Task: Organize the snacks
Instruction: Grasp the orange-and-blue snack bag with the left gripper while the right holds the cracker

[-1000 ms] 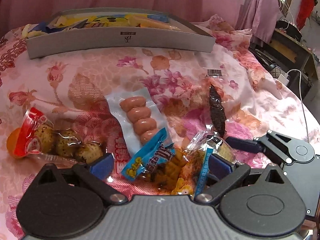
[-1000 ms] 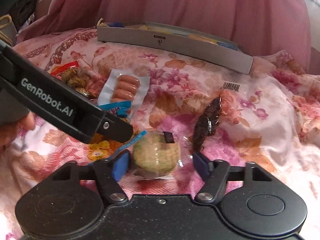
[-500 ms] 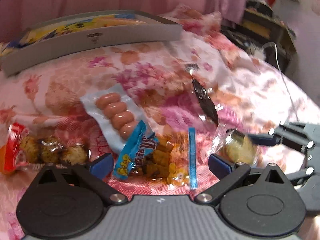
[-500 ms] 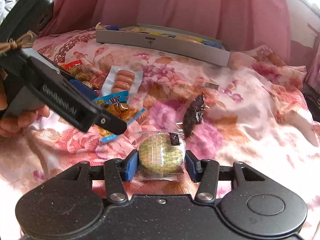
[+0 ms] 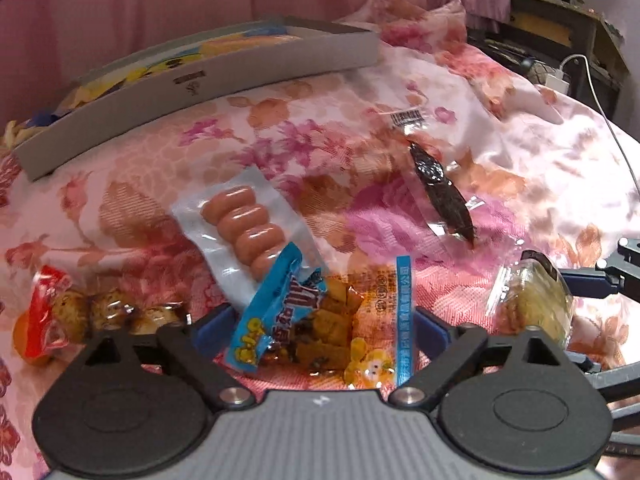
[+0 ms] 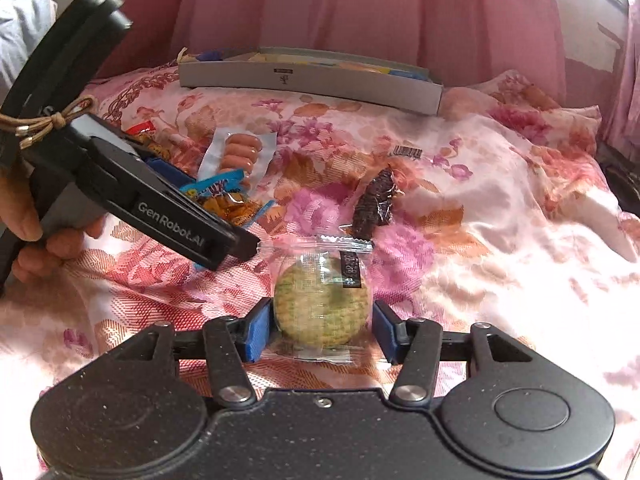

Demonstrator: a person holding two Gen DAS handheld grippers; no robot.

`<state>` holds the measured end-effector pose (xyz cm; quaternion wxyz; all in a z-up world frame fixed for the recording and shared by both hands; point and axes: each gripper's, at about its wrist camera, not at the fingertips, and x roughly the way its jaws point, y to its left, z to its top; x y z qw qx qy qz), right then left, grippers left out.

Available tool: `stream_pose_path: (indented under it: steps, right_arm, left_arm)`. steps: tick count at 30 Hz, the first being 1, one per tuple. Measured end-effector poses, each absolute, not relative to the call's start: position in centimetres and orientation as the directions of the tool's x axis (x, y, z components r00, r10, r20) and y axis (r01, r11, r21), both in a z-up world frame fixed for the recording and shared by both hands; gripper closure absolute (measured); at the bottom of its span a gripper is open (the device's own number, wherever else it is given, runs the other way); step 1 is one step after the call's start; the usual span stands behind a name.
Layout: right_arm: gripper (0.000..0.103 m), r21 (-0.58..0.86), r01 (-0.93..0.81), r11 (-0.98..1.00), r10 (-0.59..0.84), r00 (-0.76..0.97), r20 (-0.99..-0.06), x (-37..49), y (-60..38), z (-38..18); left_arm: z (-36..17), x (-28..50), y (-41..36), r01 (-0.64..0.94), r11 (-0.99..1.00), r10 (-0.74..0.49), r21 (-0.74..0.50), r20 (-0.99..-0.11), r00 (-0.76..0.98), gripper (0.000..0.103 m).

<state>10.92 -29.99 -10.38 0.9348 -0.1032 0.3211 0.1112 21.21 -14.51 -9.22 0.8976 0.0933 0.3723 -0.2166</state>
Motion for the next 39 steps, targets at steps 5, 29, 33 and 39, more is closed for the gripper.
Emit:
stream_pose_path:
  steps: [5, 29, 33, 39]
  right_arm:
    - [0.048, -0.104, -0.268, 0.958, 0.145, 0.763, -0.63, 11.6, -29.8, -10.4]
    - [0.052, -0.023, -0.263, 0.965, 0.185, 0.737, -0.65, 12.5, -30.5, -10.6]
    - [0.052, -0.021, -0.261, 0.965, 0.185, 0.737, -0.65, 12.5, -30.5, -10.7]
    - [0.052, -0.025, -0.259, 0.966, 0.181, 0.74, -0.648, 12.4, -30.5, -10.6]
  left_arm:
    - [-8.4, 21.0, -13.1, 0.435, 0.899, -0.34, -0.051, -0.707, 0.619, 0.027]
    - [-8.8, 17.9, -13.1, 0.508, 0.86, -0.357, -0.038, -0.755, 0.549, 0.019]
    - [-8.8, 17.6, -12.7, 0.503, 0.864, -0.344, -0.016, -0.748, 0.568, 0.033]
    - [-8.4, 17.4, -12.4, 0.505, 0.863, -0.35, -0.017, -0.742, 0.572, 0.045]
